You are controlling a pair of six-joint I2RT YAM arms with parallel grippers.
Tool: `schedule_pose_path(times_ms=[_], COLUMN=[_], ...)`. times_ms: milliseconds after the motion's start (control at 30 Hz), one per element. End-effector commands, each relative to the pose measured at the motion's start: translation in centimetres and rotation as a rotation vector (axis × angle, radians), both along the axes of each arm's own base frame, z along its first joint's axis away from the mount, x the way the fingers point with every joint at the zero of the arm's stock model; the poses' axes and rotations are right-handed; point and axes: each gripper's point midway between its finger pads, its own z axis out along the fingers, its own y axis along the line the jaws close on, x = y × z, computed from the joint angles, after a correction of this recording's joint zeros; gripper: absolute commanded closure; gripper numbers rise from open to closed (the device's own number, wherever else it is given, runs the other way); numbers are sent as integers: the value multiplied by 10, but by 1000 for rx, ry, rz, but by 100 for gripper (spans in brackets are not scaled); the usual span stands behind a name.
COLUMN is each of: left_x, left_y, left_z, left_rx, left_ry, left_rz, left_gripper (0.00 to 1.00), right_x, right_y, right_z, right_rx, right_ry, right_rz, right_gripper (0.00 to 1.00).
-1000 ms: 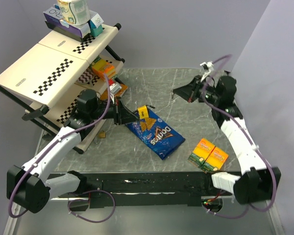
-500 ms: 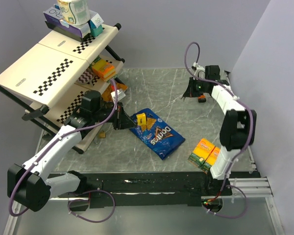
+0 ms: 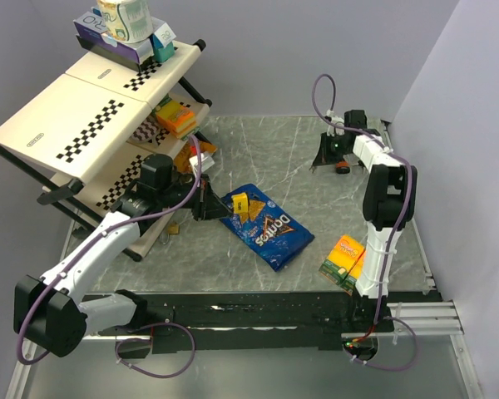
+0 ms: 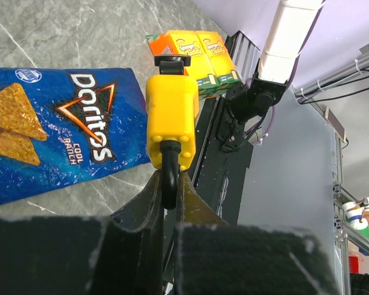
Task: Lock with the key
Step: Place the key at the center of the board.
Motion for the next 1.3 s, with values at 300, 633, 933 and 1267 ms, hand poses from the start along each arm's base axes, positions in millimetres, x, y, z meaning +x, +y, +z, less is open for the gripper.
schedule_pose_path(times_ms=[300, 633, 933, 1267], left_x=[-1, 1, -15, -58], left_y=[0, 0, 2, 4], left_z=[15, 19, 28, 50], left_rx=[-28, -21, -29, -73], left_ry=[-93, -109, -171, -336], left_rz=[-11, -12, -100, -346], left_gripper=[99, 99, 99, 99], right_x=[43, 41, -4, -185], right_y=[-19, -19, 26, 111], right_z=[-5, 5, 108, 237], right_rx=[-76, -54, 149, 395], right_ry=[-70, -81, -305, -587], right_rz=[-35, -36, 190, 694], right_gripper=[98, 57, 33, 2])
